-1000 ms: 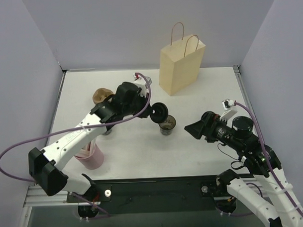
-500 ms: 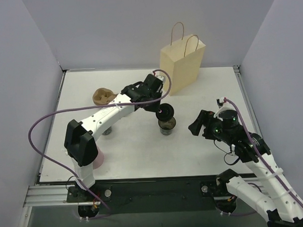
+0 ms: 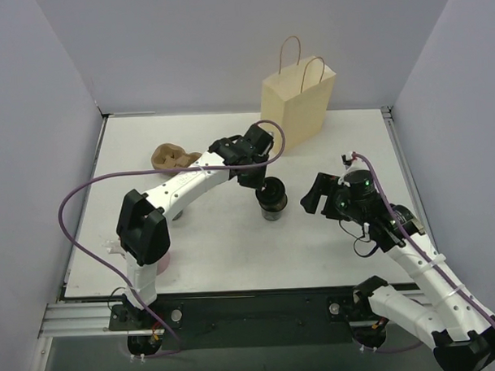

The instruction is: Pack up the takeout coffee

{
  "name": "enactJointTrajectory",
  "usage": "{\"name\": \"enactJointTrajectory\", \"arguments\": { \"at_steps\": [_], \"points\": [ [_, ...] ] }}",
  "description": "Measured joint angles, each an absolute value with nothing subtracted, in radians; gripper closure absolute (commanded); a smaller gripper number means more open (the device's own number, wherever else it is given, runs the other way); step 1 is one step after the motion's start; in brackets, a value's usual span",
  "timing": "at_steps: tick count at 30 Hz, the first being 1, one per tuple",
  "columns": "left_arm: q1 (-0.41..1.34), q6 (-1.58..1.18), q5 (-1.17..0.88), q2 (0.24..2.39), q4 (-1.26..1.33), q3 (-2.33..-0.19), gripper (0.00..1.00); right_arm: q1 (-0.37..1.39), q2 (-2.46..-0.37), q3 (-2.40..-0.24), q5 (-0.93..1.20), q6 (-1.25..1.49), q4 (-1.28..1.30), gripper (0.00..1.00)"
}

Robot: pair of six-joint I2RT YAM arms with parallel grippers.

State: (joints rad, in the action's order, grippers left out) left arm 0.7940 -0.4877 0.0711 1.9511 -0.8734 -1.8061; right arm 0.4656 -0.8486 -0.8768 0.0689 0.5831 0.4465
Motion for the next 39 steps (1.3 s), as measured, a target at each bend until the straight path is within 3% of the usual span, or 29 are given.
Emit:
{"name": "enactJointTrajectory", "arguments": {
  "at_steps": [19, 39],
  "points": [
    [0.805, -0.495, 0.074, 1.998, -0.935, -1.864, 0.95, 0.464, -0.907, -0.838, 0.076, 0.582, 0.376, 0.24],
    [0.818, -0.501, 0.079, 2.015, -0.955, -1.873, 0.71, 0.42, -1.072, -0.861, 0.163, 0.602, 0.268, 0.25]
  ]
}}
